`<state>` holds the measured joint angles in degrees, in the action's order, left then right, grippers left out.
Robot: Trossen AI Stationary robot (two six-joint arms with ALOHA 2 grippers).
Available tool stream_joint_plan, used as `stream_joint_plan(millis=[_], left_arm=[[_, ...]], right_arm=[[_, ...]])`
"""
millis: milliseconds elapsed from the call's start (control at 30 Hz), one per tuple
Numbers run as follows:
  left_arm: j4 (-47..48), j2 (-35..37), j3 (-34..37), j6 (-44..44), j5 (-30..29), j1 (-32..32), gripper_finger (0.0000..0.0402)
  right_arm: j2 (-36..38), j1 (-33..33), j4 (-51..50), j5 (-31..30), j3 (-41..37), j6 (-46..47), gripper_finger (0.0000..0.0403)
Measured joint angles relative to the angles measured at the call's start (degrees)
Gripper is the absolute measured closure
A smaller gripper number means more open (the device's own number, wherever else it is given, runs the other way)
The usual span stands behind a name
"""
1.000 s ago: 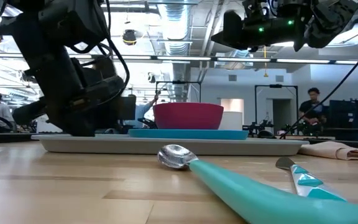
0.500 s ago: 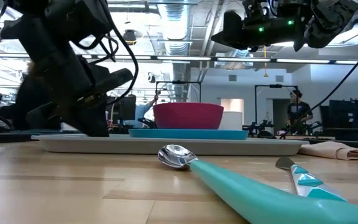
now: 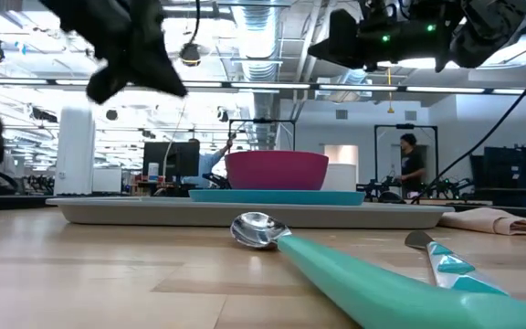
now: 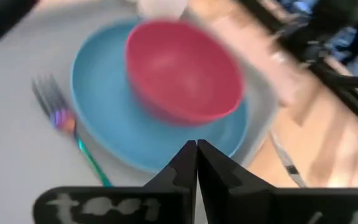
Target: Set up tray
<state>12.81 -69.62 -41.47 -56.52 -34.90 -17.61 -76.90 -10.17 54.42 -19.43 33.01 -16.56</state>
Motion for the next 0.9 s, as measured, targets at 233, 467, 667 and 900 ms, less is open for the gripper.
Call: stream_joint_plan(millis=[233,467,667,900], left_arm=[[0.5,8.6,0.0,18.1,2.9,0.6,0.04],[0.8,6.9,0.0,26.1,12.2,3.0,0.0351],[0.1,5.7,0.0,26.7,12.3,3.8,0.0295],[-3.9,5.9,0.0,26.0,17.0,3.5,0.0279]], right_arm=[[0.5,10.1,-20.4,-0.7,8.3,-3.1,0.0324],[0.0,19.7,-67.1,-3.0,24.3,15.7,0.0324],[0.1,27.2,-81.6,8.4,29.7,28.6,0.0324],[-5.3,35.2,-81.3,13.5,28.4,32.9,0.0324]])
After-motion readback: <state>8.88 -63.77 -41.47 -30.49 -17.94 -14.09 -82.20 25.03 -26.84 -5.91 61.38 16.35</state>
